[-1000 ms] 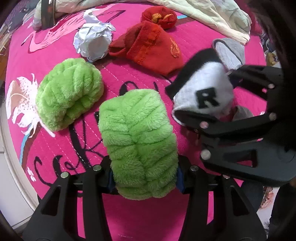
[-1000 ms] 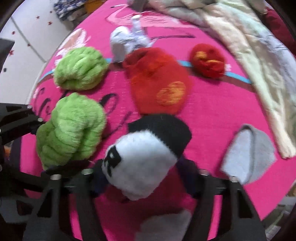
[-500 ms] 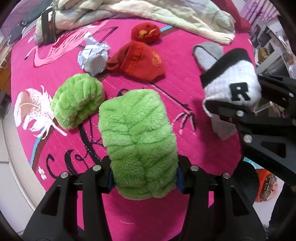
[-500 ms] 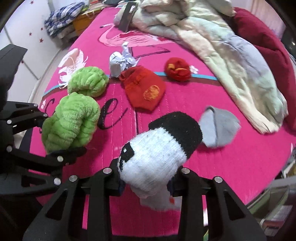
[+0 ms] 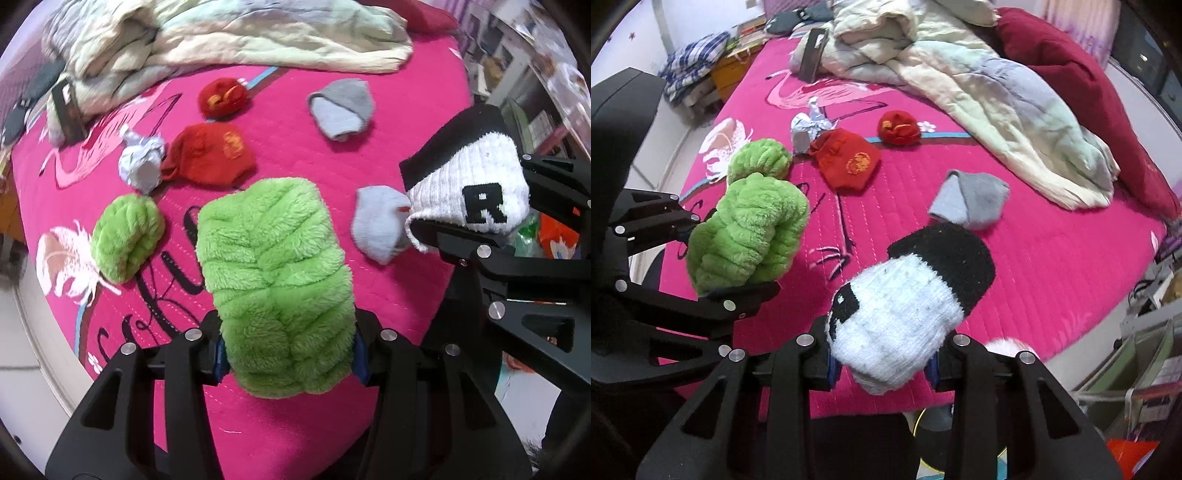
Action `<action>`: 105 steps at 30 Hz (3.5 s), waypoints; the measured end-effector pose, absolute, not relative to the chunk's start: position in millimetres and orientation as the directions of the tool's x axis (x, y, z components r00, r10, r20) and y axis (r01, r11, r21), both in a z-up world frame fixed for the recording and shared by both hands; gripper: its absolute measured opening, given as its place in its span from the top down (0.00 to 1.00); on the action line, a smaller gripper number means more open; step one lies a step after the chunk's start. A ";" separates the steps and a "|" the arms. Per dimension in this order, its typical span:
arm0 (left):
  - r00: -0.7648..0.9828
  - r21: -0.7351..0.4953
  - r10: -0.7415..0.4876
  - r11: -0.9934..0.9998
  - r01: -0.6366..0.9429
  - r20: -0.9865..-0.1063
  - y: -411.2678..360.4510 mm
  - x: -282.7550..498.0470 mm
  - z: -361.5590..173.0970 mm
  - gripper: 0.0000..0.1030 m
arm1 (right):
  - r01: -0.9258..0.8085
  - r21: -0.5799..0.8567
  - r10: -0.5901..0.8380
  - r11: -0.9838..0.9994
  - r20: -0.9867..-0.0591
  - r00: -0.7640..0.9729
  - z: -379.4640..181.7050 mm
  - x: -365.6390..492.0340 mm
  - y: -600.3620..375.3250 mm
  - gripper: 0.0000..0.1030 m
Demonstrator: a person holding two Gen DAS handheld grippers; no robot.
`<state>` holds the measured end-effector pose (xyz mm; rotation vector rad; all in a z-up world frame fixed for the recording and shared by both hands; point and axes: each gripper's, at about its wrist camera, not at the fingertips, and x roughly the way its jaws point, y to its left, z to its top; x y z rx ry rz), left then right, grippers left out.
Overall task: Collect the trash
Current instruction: 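Carry the green slipper and white R sock toward the black trash bin, then open the left tool over the bin while the right tool releases the white R sock into it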
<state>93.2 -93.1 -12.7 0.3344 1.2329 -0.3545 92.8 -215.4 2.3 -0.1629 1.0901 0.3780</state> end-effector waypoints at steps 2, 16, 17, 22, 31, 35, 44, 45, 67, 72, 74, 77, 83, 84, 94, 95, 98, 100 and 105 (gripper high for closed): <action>0.301 0.068 -0.084 0.886 0.459 -0.950 -100.4 90.3 -9.4 0.53 | -0.357 0.056 0.213 0.932 -0.884 0.417 4.0 87.3 -223.6 0.70; 0.286 0.085 -0.120 0.786 0.612 -0.951 -172.3 74.4 -13.0 0.53 | -0.176 0.065 0.137 0.982 -0.889 0.436 -2.3 48.3 -289.9 0.70; 0.284 0.086 -0.121 0.780 0.620 -0.951 -178.0 72.1 -14.2 0.53 | -0.158 0.065 0.128 0.985 -0.891 0.436 -3.8 45.0 -296.0 0.70; 0.259 0.079 -0.135 0.736 0.673 -0.956 -205.7 64.3 -20.6 0.53 | -0.084 0.076 0.105 0.994 -0.894 0.436 -10.2 30.7 -318.8 0.70; 0.225 0.070 -0.149 0.667 0.742 -0.963 -251.6 54.3 -34.5 0.53 | 0.055 0.081 0.049 0.995 -0.901 0.431 -21.8 -0.2 -362.2 0.70; 0.228 0.095 -0.131 0.634 0.767 -0.965 -272.9 47.8 -44.7 0.53 | 0.122 0.081 0.021 0.989 -0.904 0.428 -25.2 -13.2 -383.0 0.70; 0.188 0.094 -0.122 0.538 0.838 -0.975 -316.9 33.0 -66.5 0.52 | 0.244 0.082 -0.026 0.966 -0.912 0.409 -36.2 -39.8 -421.8 0.70; 0.179 0.093 -0.118 0.520 0.849 -0.977 -323.3 30.5 -70.8 0.52 | 0.255 0.082 -0.030 0.963 -0.913 0.407 -37.3 -41.5 -425.4 0.70; 0.199 0.142 -0.079 0.453 0.880 -0.977 -355.3 31.7 -89.7 0.16 | 0.339 0.065 -0.050 0.938 -0.946 0.320 -77.1 -37.4 -454.2 0.66; 0.199 0.136 -0.081 0.485 0.864 -0.977 -340.4 38.7 -83.9 0.16 | 0.330 0.053 -0.050 0.943 -0.954 0.295 -87.1 -28.5 -447.5 0.55; 0.196 0.132 -0.079 0.497 0.857 -0.977 -334.5 40.8 -81.2 0.16 | 0.331 0.040 -0.062 0.943 -0.954 0.294 -87.5 -26.9 -445.5 0.42; 0.195 0.127 -0.080 0.513 0.849 -0.978 -325.2 44.1 -77.2 0.16 | 0.329 0.036 -0.067 0.944 -0.953 0.296 -85.3 -24.0 -443.4 0.41; 0.189 0.104 -0.104 0.540 0.835 -0.976 -309.9 43.9 -63.6 0.16 | 0.302 0.029 -0.066 0.953 -0.952 0.299 -78.5 -20.1 -431.1 0.41; 0.191 0.103 -0.107 0.545 0.832 -0.976 -307.1 44.4 -61.2 0.16 | 0.293 0.027 -0.065 0.956 -0.952 0.300 -77.1 -18.9 -427.8 0.41; 0.208 0.091 -0.124 0.609 0.788 -0.970 -273.9 52.3 -42.6 0.16 | 0.238 0.028 -0.059 0.971 -0.934 0.351 -55.4 -5.4 -401.0 0.37; 0.212 0.091 -0.125 0.618 0.781 -0.969 -268.5 54.1 -40.7 0.16 | 0.233 0.028 -0.058 0.972 -0.934 0.354 -54.1 -4.2 -398.9 0.36; 0.217 0.089 -0.122 0.641 0.762 -0.969 -254.7 59.4 -37.0 0.16 | 0.213 0.026 -0.052 0.977 -0.933 0.357 -49.6 2.0 -389.6 0.36; 0.221 0.089 -0.122 0.656 0.750 -0.968 -244.8 61.6 -33.8 0.16 | 0.191 0.022 -0.048 0.981 -0.933 0.356 -46.7 6.4 -381.7 0.36; 0.238 0.089 -0.125 0.688 0.720 -0.963 -222.6 67.8 -23.6 0.16 | 0.152 0.026 -0.031 0.988 -0.932 0.362 -38.7 16.5 -364.9 0.36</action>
